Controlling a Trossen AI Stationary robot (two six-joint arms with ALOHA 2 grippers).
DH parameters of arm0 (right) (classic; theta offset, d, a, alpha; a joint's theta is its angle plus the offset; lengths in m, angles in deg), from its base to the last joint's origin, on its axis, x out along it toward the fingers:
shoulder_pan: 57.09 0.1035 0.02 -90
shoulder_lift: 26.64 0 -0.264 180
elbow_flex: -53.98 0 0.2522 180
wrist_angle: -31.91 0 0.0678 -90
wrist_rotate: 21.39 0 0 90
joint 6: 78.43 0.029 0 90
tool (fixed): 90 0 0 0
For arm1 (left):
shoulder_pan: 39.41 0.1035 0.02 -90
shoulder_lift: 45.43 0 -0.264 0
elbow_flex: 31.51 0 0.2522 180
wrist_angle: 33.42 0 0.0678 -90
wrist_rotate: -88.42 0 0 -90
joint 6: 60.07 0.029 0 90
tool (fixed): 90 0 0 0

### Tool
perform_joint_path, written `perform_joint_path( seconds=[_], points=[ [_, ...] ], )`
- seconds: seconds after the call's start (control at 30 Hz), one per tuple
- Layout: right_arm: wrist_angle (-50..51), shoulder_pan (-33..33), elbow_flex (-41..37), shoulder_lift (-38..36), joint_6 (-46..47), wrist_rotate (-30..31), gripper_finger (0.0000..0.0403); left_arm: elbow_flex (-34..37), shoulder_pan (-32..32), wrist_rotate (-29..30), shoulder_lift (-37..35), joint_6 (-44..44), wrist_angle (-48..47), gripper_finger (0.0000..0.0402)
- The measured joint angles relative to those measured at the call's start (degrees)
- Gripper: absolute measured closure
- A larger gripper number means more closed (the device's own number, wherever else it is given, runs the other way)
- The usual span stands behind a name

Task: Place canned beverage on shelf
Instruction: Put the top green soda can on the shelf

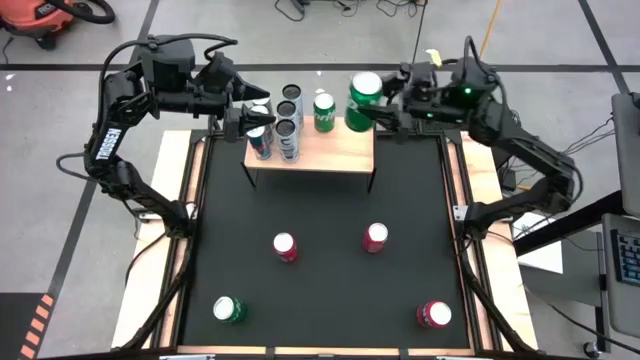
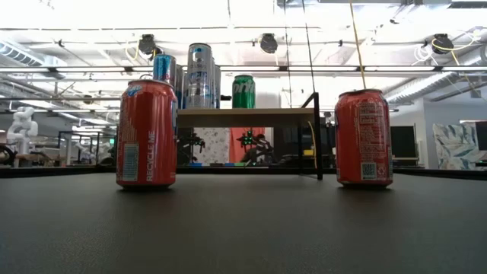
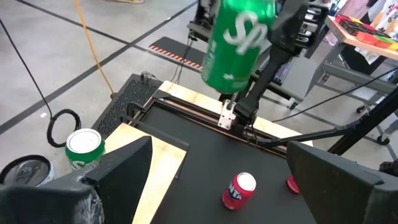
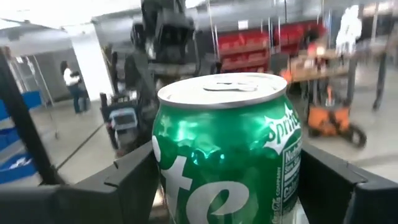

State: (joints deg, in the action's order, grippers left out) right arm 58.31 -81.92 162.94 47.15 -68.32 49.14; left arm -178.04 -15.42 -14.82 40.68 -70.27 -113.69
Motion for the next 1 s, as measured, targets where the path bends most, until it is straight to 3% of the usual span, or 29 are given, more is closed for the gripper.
perform_joint_path(
  seconds=[0.2,0.37,0.73,1.0],
  points=[
    [12.87,3.95,-0.05,-3.25,1.55,-0.18,0.0115,0.0,-0.01,3.8,0.13,-0.45,0.05,0.0031],
    [14.07,6.71,-5.69,-5.54,1.33,1.7,0.0115,0.0,0.0,7.31,0.13,-1.53,0.03,0.0031],
    [-16.22,5.74,-30.46,-7.63,-0.1,7.63,0.0115,-0.02,0.0,12.12,0.85,-1.53,-0.08,0.0031],
    [-28.25,3.5,-35.26,-2.11,-0.79,7.24,0.0114,0.0,0.0,13.04,1.57,-1.6,-0.28,0.0031]
  ],
)
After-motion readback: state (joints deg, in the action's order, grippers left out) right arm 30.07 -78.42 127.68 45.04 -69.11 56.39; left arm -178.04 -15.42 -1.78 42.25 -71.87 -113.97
